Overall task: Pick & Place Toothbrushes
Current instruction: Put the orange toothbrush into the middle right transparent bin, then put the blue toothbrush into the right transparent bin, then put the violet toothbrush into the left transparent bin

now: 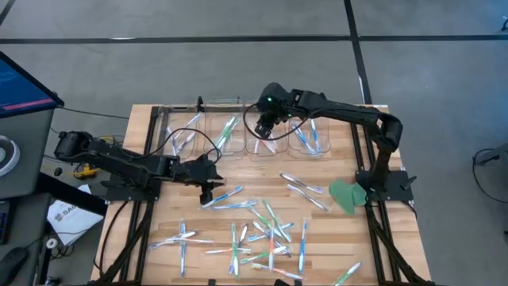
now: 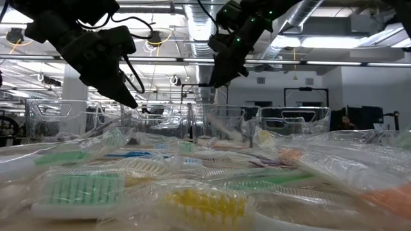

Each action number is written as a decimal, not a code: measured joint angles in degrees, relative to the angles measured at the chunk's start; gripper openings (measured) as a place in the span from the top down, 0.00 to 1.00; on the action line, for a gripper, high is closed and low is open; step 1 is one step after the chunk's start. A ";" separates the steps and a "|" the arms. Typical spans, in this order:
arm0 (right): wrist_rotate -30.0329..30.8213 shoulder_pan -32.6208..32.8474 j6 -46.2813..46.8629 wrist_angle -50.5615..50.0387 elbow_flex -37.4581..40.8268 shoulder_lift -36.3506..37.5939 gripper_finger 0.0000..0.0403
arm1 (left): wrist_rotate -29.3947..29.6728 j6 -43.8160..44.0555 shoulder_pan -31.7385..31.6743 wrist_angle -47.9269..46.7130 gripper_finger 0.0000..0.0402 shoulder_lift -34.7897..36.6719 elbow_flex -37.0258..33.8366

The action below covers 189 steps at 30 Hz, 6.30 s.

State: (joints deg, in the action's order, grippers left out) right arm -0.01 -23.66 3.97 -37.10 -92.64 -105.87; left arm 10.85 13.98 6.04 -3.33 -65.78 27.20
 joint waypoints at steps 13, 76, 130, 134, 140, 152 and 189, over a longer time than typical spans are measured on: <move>-0.02 8.18 -0.38 -15.95 -5.15 8.00 0.40 | -0.15 0.00 0.00 -0.13 0.75 0.00 -0.02; -11.17 54.80 87.70 -37.47 -1.73 -23.35 0.41 | -0.11 -18.95 -0.03 13.67 0.75 0.52 -8.74; 29.21 14.51 44.22 -42.32 -0.02 20.09 1.00 | -2.38 -3.50 0.00 29.29 0.75 0.48 -15.10; 23.89 4.53 33.42 -31.65 -0.02 20.75 1.00 | -2.38 -3.19 0.00 29.28 0.75 0.48 -15.10; 23.30 -4.35 29.23 -27.61 0.28 16.86 1.00 | -2.39 -1.67 0.11 29.24 0.75 0.48 -15.10; 21.81 -7.12 31.86 -28.53 1.49 3.23 0.99 | -2.38 -3.03 0.11 29.16 0.75 0.48 -15.10; 3.06 27.85 26.09 -52.88 -11.95 2.23 0.49 | -2.40 0.04 0.11 31.91 0.75 0.46 -17.63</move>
State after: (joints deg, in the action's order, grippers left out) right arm 3.05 4.19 30.06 -89.97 -104.59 -103.63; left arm 8.45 14.02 6.15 28.57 -65.32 9.57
